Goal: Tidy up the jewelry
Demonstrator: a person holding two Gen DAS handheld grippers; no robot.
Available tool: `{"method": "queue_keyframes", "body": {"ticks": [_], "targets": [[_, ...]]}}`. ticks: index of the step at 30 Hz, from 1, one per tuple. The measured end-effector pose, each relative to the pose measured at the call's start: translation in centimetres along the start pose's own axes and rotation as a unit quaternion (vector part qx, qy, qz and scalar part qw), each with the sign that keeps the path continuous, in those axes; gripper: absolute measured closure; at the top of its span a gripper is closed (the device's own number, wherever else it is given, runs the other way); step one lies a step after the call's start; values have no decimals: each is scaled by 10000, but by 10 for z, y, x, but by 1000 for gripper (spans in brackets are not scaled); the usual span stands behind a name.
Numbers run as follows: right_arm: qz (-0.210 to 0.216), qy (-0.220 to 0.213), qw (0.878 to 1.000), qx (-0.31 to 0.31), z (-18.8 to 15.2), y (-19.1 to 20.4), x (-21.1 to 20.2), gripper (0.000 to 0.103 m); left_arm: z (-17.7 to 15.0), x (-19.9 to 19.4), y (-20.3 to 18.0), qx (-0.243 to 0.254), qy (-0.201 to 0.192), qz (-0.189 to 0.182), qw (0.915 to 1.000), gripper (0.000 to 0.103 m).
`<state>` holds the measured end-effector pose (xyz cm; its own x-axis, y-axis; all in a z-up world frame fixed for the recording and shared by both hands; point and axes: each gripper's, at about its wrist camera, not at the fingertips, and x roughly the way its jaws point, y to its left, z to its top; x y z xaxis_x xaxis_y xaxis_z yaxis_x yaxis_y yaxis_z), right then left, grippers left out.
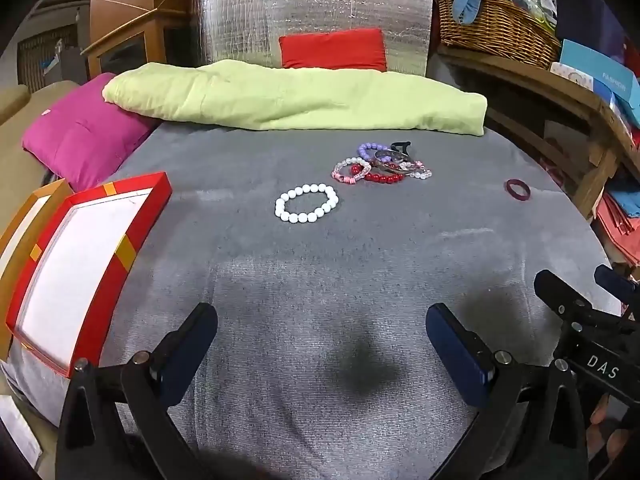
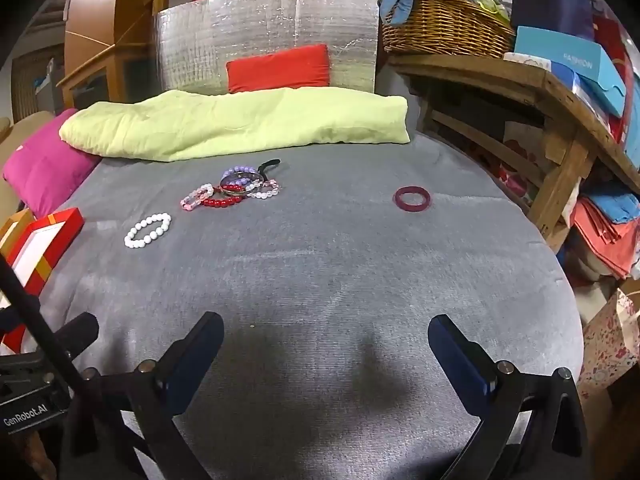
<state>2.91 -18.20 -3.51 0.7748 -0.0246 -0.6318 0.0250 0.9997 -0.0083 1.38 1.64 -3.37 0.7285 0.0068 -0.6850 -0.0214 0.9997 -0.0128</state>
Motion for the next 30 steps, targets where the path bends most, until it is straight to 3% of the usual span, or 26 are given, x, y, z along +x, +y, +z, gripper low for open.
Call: {"method": "queue_keyframes", "body": {"ticks": [30], "targets": [[-119, -132, 9998, -133, 2, -5, -12, 0, 0, -1, 4, -75, -3, 43, 10000, 0]]}}
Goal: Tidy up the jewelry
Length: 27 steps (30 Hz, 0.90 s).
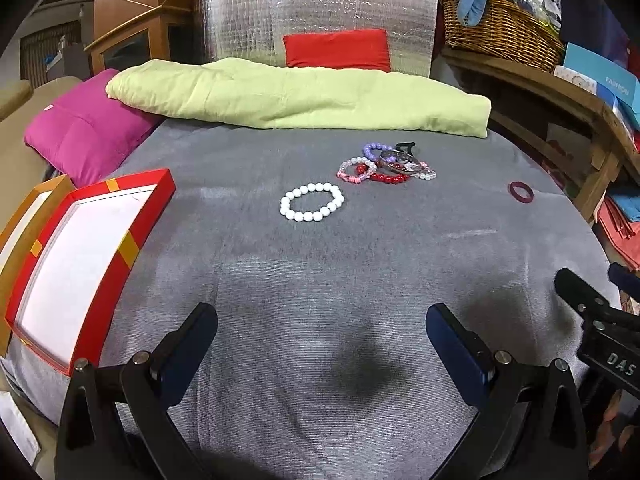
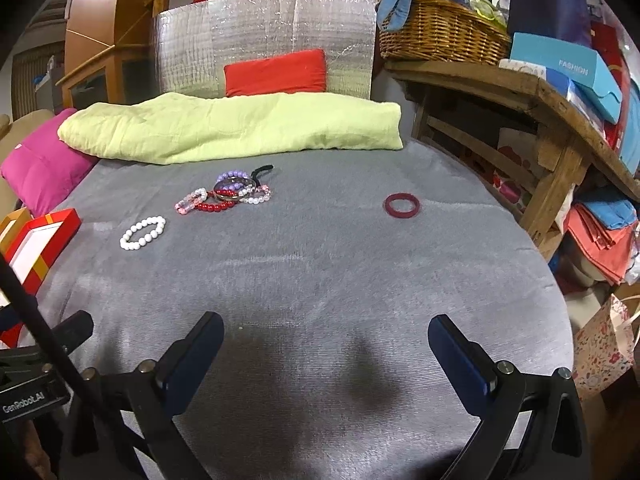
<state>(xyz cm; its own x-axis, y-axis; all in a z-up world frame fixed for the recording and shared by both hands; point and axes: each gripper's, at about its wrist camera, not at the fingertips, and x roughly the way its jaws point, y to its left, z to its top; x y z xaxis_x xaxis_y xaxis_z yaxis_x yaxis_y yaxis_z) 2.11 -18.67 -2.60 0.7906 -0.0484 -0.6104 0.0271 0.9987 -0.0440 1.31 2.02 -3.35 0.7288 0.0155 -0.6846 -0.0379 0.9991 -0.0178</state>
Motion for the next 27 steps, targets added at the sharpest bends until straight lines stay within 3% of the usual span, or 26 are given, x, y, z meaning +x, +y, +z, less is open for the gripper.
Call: {"method": "queue_keyframes", "body": {"ticks": [10, 27], "targets": [[84, -121, 9998, -92, -4, 6, 6, 0, -1, 0, 6, -50, -20, 89, 9999, 0], [305, 63, 9995, -64, -11, 15, 29, 0, -1, 12, 8, -132, 110, 68, 9998, 0]]}}
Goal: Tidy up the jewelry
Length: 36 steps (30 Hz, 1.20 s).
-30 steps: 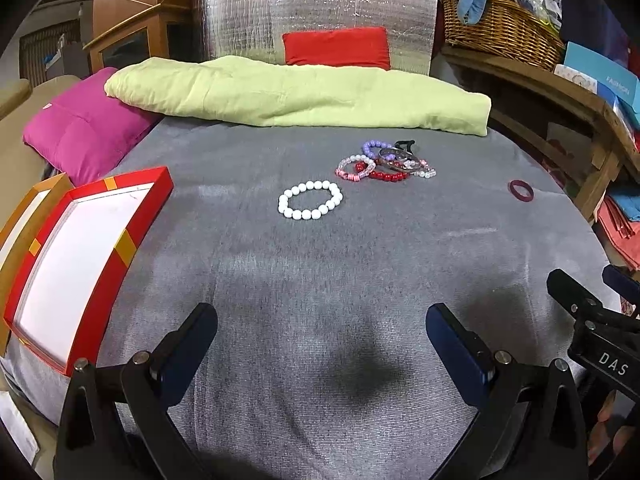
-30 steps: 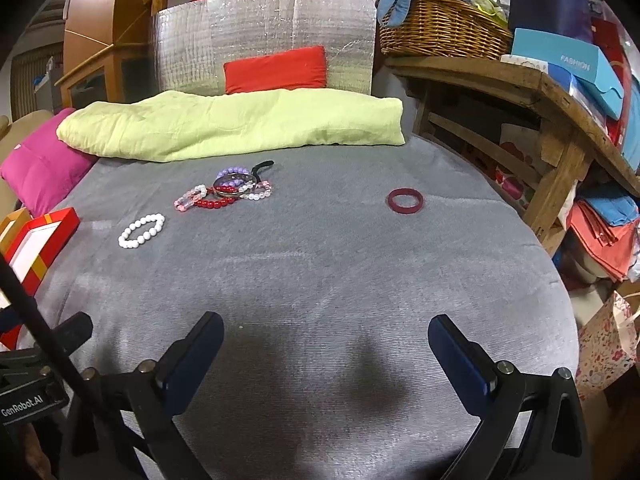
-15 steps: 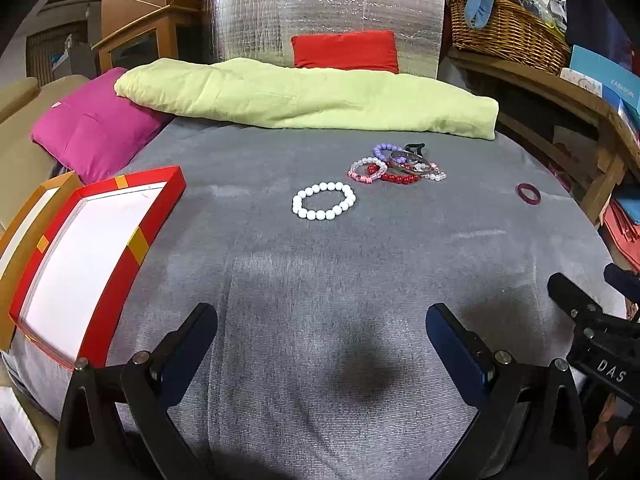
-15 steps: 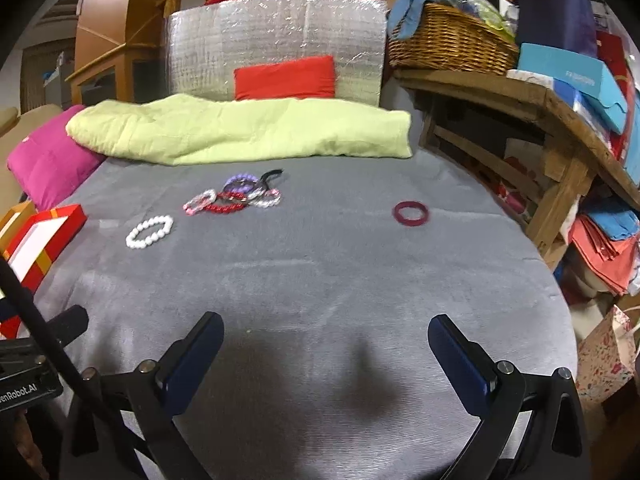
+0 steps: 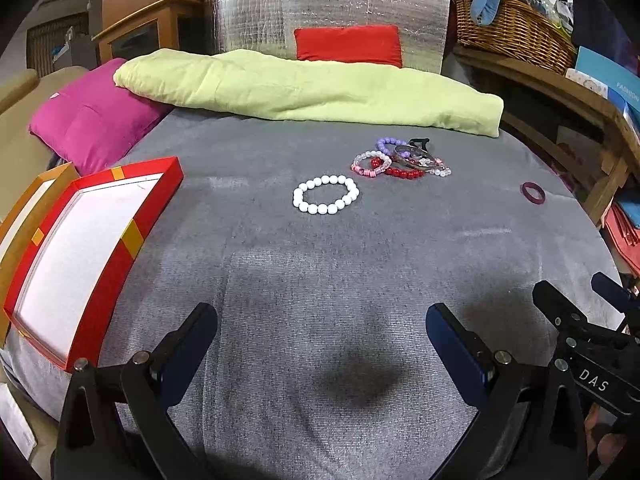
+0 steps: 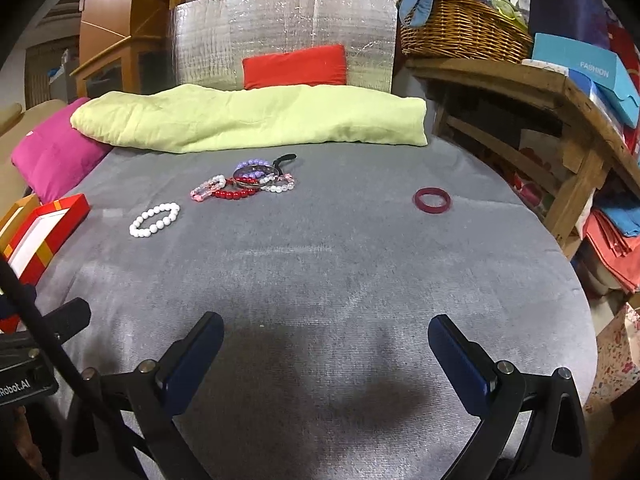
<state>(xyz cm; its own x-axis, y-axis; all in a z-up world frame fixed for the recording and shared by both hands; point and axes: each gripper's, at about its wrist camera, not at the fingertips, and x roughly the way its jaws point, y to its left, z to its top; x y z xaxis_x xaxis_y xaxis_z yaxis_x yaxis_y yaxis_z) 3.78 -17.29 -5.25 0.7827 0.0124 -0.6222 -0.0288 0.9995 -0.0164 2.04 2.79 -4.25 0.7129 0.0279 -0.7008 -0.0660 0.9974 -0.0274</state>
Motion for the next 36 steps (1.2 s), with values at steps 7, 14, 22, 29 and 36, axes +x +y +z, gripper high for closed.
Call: {"method": "queue_keyframes", "body": {"ticks": [7, 14, 22, 29, 36], "targets": [[78, -91, 9999, 79, 3, 0, -4, 0, 0, 2, 0, -22, 35, -20, 10000, 0], [61, -49, 9999, 69, 2, 1, -1, 0, 0, 3, 0, -46, 72, -71, 9999, 0], [202, 52, 9995, 239, 7, -8, -3, 0, 1, -2, 5, -103, 25, -92, 9999, 0], [266, 620, 9920, 1067, 54, -81, 32, 0, 3, 7, 13, -321, 297, -232, 9988, 0], [-194, 1482, 9754, 1619, 112, -156, 118, 14, 4, 9, 15, -411, 348, -345, 9980, 0]]}}
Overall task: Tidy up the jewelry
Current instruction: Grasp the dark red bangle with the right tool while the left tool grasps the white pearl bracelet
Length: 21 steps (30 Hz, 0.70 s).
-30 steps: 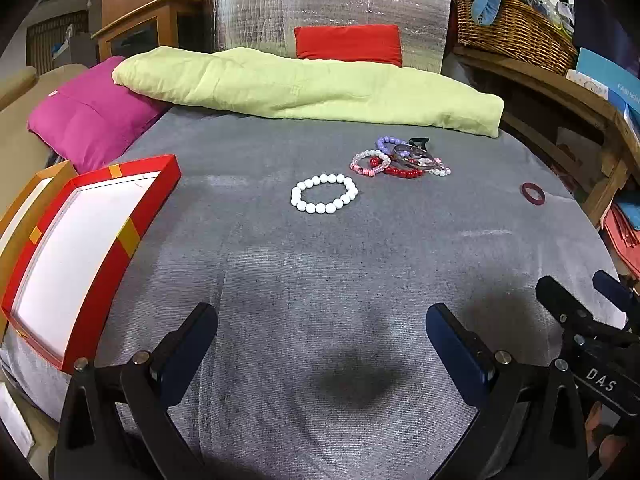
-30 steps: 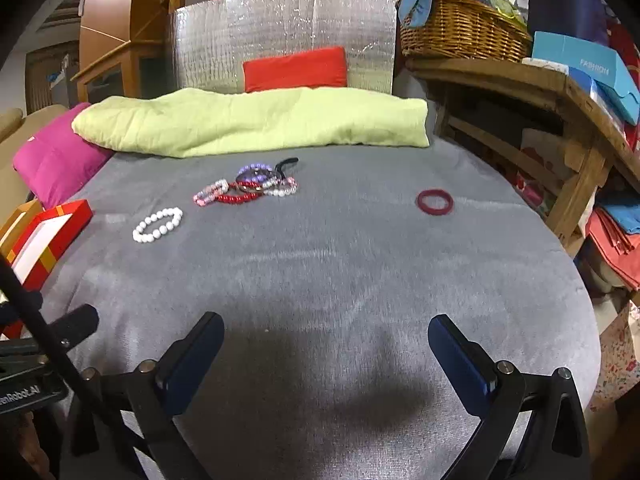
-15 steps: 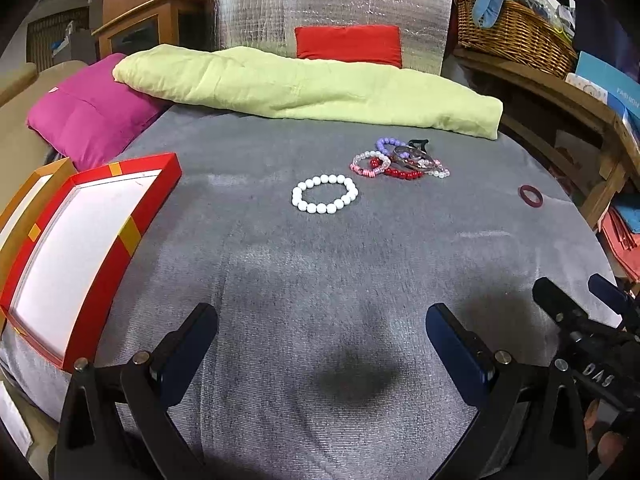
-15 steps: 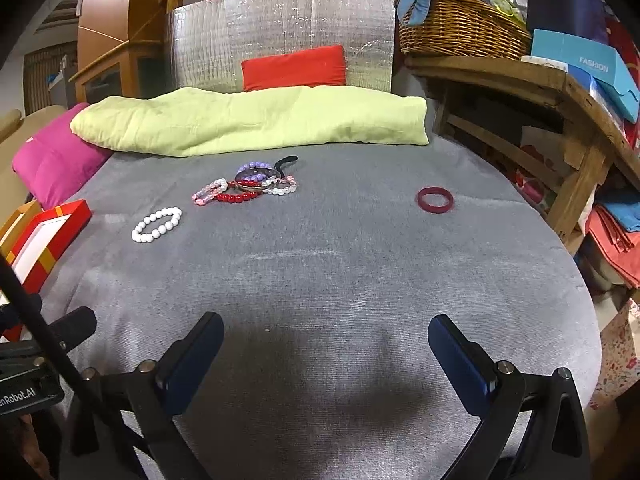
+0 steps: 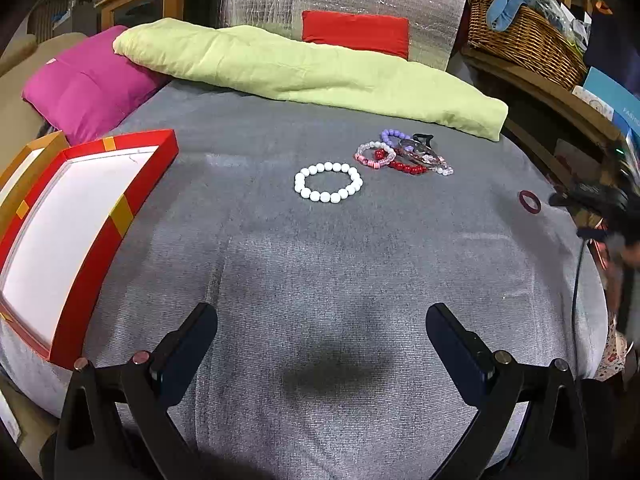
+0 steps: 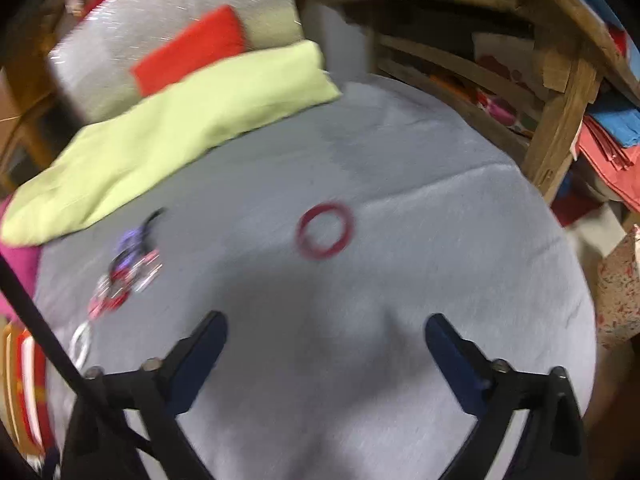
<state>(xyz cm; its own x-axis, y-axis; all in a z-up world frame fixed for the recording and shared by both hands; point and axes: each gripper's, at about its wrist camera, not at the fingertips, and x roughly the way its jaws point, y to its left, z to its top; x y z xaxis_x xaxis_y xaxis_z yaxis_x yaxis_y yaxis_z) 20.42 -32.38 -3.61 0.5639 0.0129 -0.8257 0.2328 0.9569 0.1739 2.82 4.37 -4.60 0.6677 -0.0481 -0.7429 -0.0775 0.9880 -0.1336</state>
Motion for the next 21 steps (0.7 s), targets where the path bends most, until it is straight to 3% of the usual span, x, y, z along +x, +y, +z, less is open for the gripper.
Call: {"method": "queue_keyframes", "body": {"ticks": [3, 5, 7, 9, 10, 14, 21], "targets": [[-158, 307, 9992, 189, 26, -5, 25, 30, 0, 3, 2, -50, 63, -44, 10000, 0], [-309, 345, 9988, 153, 36, -1, 37, 35, 0, 4, 2, -67, 87, -71, 9999, 0], [-363, 463, 9982, 112, 42, 4, 48, 49, 0, 5, 2, -63, 106, -81, 9999, 0], [-380, 653, 9971, 40, 42, 8, 60, 90, 0, 6, 2, -55, 119, -72, 9999, 0], [-422, 623, 9972, -1, 41, 11, 59, 96, 0, 6, 2, -56, 118, -62, 9999, 0], [-114, 384, 9992, -60, 26, 16, 36, 99, 0, 5, 3, -72, 81, 10, 9999, 0], [1009, 13, 9930, -607, -50, 59, -24, 99, 17, 9, 16, -362, 159, 281, 9988, 0]]}}
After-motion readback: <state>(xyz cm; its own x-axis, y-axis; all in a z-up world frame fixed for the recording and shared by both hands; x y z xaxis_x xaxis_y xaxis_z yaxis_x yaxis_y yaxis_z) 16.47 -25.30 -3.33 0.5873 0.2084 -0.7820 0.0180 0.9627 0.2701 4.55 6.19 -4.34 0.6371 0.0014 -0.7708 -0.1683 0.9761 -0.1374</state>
